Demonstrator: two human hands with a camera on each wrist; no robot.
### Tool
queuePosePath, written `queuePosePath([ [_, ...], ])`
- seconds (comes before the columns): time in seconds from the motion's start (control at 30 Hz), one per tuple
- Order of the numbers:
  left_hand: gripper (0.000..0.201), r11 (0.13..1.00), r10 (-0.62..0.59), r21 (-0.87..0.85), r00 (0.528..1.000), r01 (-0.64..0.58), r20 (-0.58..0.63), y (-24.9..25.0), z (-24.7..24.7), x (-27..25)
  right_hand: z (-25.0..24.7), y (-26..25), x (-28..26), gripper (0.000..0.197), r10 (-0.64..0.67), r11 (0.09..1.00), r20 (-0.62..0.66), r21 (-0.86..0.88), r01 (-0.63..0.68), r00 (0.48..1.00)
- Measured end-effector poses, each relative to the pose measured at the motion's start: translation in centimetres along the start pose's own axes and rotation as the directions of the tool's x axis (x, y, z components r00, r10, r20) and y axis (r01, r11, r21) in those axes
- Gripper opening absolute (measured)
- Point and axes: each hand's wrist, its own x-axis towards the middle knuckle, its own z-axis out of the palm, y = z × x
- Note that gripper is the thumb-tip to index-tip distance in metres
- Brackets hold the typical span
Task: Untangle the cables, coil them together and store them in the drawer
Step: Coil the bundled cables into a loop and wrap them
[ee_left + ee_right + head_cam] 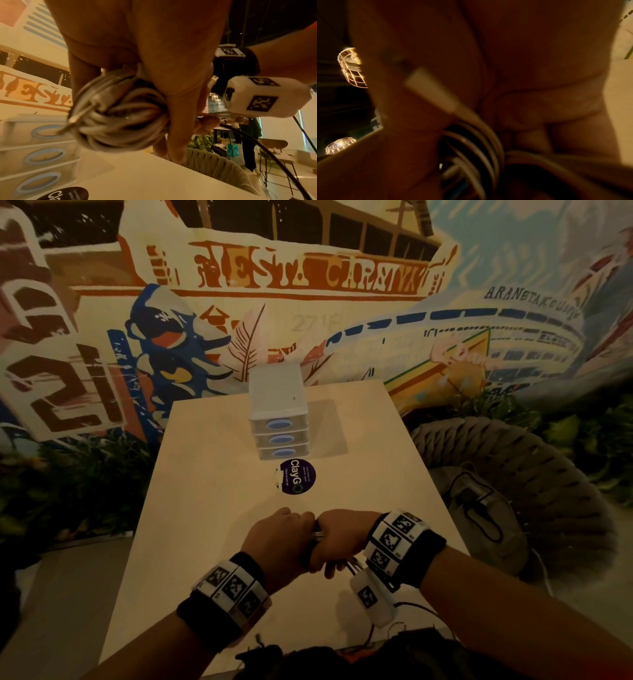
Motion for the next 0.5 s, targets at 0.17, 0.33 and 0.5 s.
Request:
queuePosePath([
  [0.17,0.056,0.998,0.053,-0.03,0.999,-0.053,0.002,-1.0,-0.1,-0.4,-0.6,0.7,-0.3,0.02,-0.038,0.999,0.022,0.027,0.038,0.999],
  [0.33,0.047,0.993,0.015,-0.116,0.998,-0.007,0.06,-1.3,-0.5,-0.1,-0.4,0.8,-0.3,0.007,-0.056,0.996,-0.023,0.065,0.058,0.998],
  [0.5,0.045,0.999,0.011,-0.05,0.991,-0.004,0.133,-0.6,-0.5,0.0,-0.3,0.5,-0.3,0.027,-0.052,0.995,0.05,0.092,0.047,0.997],
])
